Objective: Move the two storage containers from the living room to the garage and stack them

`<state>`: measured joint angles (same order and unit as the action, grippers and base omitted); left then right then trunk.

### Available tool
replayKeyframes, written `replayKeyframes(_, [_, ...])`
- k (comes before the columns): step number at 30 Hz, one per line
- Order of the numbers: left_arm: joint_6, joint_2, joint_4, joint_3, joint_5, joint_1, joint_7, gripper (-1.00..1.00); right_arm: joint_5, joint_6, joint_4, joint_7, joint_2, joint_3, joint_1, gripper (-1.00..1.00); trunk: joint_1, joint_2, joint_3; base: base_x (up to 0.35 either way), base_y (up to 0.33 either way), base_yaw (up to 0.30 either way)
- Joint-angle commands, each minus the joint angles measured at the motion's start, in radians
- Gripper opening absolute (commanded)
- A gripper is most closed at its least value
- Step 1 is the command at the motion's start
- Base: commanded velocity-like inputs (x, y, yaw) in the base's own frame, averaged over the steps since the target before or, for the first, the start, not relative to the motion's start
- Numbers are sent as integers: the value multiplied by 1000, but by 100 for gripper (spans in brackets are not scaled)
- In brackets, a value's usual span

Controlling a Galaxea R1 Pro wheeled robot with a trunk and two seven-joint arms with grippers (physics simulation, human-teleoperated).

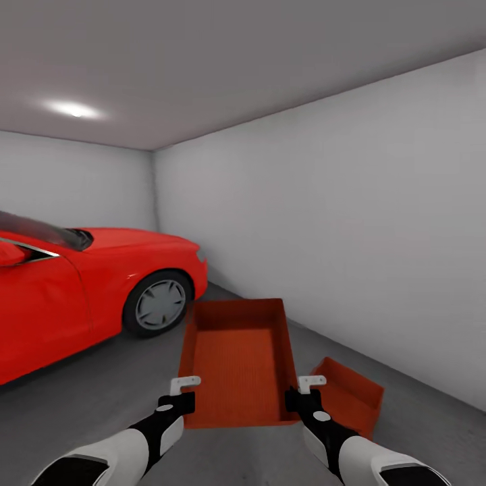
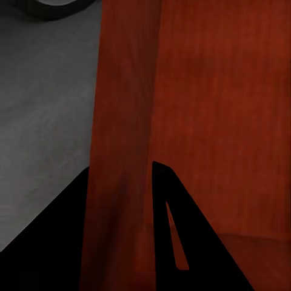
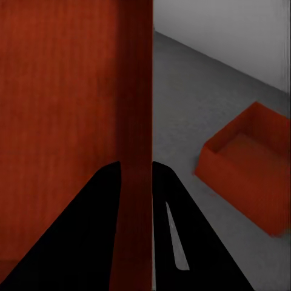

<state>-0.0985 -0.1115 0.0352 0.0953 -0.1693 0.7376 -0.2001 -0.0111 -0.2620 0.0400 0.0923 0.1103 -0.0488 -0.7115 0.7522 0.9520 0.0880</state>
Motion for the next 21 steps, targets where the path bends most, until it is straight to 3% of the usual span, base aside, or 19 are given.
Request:
replayKeyframes(1, [-4, 12, -3, -39, -16, 0, -7, -100, -23, -19, 3, 4, 1, 70, -2, -100, 1, 1, 2, 320, 0, -281])
replayKeyframes(21, [-4, 12, -3, -39, -16, 0, -7, -100, -23, -19, 3, 4, 2, 70, -2, -100, 1, 1, 2, 320, 55, -281])
